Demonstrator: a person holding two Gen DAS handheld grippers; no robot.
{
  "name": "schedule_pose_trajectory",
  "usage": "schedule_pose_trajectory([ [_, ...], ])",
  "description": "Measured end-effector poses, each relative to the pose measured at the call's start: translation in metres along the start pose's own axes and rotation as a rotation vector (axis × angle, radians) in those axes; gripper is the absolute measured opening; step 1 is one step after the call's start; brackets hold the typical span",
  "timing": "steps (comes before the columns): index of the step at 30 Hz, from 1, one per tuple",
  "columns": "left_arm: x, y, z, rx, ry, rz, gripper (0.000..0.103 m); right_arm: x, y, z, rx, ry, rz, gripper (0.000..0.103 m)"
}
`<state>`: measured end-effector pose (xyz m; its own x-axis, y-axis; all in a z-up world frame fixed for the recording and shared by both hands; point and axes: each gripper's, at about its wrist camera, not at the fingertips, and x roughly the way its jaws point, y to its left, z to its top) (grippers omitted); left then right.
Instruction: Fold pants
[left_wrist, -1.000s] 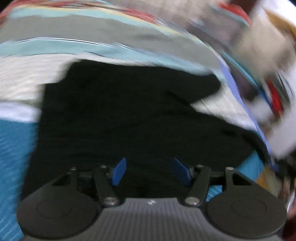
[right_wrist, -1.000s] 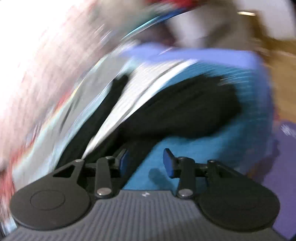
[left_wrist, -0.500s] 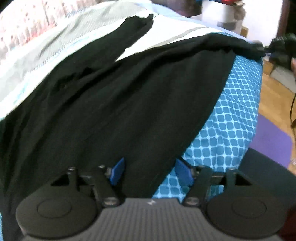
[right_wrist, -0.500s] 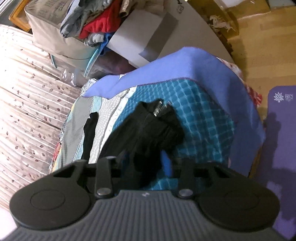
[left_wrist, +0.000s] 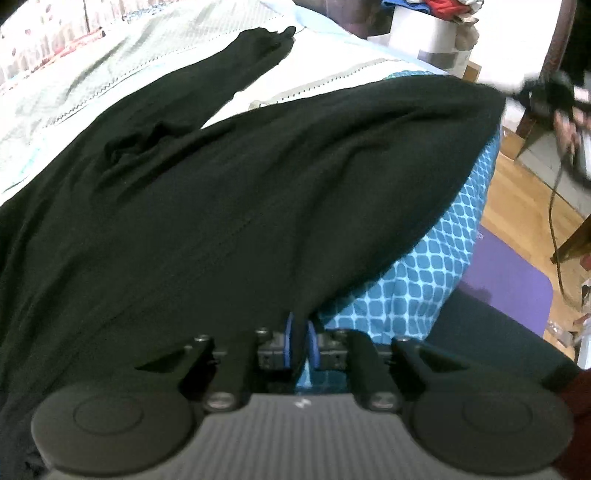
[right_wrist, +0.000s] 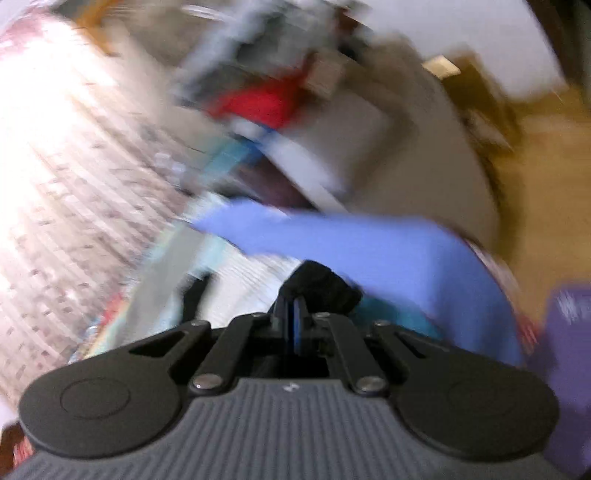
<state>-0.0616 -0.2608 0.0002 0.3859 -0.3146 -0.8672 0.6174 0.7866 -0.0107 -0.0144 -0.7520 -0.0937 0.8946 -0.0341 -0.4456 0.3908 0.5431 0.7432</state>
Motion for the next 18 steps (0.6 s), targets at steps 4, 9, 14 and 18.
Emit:
schedule_pose_trajectory([
  [4, 0.002, 0.001, 0.002, 0.022, 0.013, -0.008, 0.02, -0.02, -0.034, -0.017, 0.123, 0.017, -0.041, 0.013],
  [9, -0.012, 0.002, 0.007, 0.001, -0.037, -0.043, 0.039, -0.048, -0.018, 0.007, 0.09, -0.142, -0.123, 0.046],
  [14, -0.058, 0.045, 0.015, -0.097, -0.163, 0.018, 0.048, -0.038, 0.037, 0.018, -0.054, -0.144, -0.023, 0.046],
  [18, -0.083, 0.116, 0.026, -0.199, -0.199, 0.272, 0.055, 0.001, 0.1, 0.016, -0.176, -0.049, 0.089, 0.046],
])
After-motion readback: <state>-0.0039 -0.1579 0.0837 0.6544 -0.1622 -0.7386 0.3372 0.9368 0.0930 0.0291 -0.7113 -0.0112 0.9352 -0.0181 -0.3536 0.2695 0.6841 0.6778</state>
